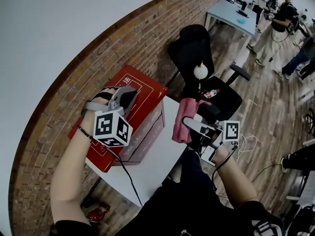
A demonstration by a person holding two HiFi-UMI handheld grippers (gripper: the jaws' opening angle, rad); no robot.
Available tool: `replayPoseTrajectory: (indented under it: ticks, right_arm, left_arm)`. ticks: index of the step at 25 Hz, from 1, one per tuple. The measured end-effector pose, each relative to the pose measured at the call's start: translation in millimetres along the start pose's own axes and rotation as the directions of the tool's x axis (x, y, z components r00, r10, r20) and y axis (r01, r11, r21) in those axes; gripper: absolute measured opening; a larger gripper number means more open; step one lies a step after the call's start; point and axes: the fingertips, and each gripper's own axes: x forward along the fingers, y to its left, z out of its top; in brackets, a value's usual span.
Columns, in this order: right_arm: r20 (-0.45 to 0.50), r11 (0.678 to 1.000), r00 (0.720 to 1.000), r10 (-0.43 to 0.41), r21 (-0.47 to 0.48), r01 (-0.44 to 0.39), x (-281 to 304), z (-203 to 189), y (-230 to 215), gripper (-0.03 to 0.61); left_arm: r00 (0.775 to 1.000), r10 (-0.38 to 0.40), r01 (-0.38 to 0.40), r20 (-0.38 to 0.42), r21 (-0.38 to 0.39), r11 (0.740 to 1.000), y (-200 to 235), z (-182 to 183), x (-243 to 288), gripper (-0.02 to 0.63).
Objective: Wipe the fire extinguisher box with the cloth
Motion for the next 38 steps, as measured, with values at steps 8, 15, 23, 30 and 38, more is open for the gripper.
replayPoseTrajectory:
  ticks: [8, 15, 23, 30, 38]
  right_arm:
    - [0.059, 0.999, 0.998, -0.035, 0.0, 0.035, -37.0, -6.8, 15.3, 0.1]
    - [0.04, 0.999, 0.998, -0.04, 0.024, 0.039, -60.7, 9.3, 14.8, 0.1]
    - [-0.032, 0.995, 0.999, -0.024, 0.1, 0.027, -59.0, 15.7, -6.5, 0.1]
    - [-0.02, 0.982, 1.0, -0.003, 0.187, 0.007, -41.6, 19.0, -32.8, 0.1]
    - [0.032, 0.972, 0.999, -0.043, 0.233, 0.034, -19.2, 5.9, -54.5, 0.1]
  left_arm:
    - [0.998, -0.031, 0.029, 0.061, 0.04, 0.999, -8.0, 8.7, -4.2, 0.031]
    - [0.997, -0.033, 0.03, 0.073, 0.048, 0.998, -9.1, 10.7, -6.5, 0.031]
    - [0.996, -0.028, 0.023, 0.086, 0.058, 0.998, -10.5, 12.8, -6.7, 0.031]
    - [0.996, -0.026, 0.021, 0.081, 0.056, 0.998, -7.7, 11.1, -5.4, 0.031]
    - [0.997, -0.029, 0.026, 0.074, 0.05, 0.998, -10.8, 9.3, -4.9, 0.031]
